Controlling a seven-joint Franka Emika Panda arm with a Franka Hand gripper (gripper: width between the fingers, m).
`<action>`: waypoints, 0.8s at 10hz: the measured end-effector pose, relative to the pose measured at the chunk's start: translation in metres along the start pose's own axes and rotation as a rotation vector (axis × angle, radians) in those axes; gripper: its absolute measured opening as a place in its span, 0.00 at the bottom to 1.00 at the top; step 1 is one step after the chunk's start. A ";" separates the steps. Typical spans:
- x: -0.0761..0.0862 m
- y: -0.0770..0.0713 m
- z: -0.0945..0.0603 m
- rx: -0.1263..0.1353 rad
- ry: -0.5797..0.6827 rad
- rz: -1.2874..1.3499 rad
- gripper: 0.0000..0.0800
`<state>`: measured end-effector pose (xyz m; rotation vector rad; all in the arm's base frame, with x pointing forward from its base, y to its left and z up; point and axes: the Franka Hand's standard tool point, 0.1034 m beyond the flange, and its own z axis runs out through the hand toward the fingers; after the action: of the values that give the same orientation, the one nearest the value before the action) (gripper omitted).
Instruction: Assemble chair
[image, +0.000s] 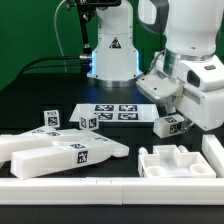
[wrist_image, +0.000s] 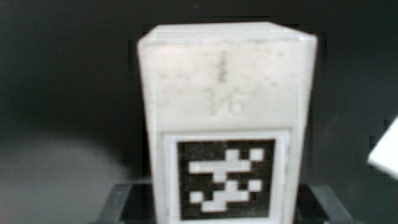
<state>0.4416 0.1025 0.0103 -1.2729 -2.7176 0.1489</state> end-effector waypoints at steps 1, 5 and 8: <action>-0.006 -0.011 0.000 0.035 0.011 -0.176 0.36; -0.009 -0.016 0.003 0.057 -0.001 -0.213 0.66; -0.012 -0.018 -0.005 0.083 -0.019 -0.002 0.80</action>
Offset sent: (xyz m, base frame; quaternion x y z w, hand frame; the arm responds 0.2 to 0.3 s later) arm 0.0000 0.0000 0.0000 0.0000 0.0000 0.0000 1.0000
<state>0.4366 0.0820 0.0168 -1.2527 -2.6979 0.2721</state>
